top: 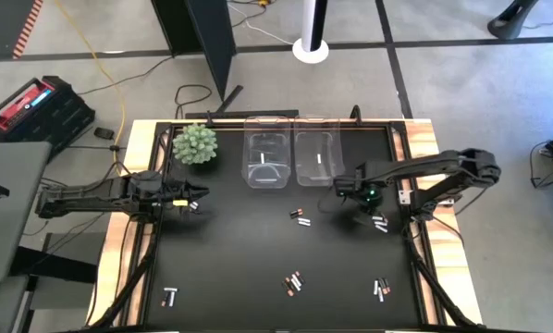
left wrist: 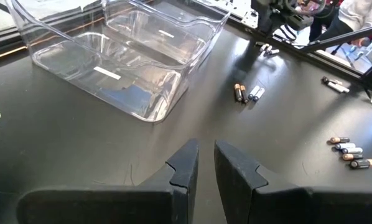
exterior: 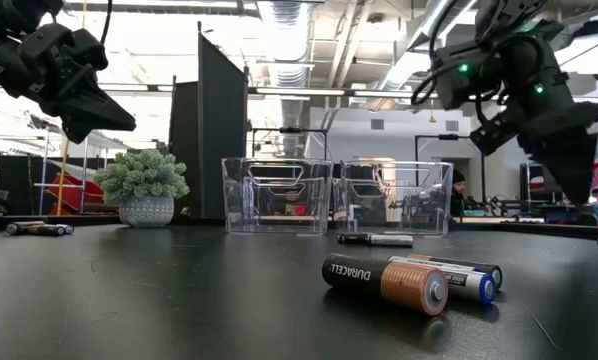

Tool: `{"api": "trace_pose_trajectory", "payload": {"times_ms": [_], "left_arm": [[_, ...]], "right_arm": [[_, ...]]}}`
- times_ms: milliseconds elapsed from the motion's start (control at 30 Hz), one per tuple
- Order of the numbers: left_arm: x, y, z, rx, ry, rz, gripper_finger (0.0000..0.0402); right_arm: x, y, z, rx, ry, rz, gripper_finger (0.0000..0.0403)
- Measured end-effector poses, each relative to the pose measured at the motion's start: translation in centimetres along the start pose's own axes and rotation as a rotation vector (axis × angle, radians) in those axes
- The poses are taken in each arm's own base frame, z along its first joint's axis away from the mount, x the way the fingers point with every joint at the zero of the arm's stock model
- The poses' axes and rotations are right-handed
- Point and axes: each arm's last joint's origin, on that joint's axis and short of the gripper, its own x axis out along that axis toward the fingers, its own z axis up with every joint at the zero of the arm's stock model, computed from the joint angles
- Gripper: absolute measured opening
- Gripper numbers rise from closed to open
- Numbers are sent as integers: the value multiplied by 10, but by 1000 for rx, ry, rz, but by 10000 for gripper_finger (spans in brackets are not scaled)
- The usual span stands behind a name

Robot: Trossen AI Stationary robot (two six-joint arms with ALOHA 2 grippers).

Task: Sort batteries
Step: Put the white battery into the right transparent bin

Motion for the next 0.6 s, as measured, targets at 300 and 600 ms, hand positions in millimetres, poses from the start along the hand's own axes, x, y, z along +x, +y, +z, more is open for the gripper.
{"api": "trace_pose_trajectory", "payload": {"times_ms": [300,600], "left_arm": [[0,0,0,0,0,0,50],[0,0,0,0,-1,0,50]], "right_arm": [[23,13,10,-110,169,-19,166],[38,24,15,-158,233,-53,166]]}}
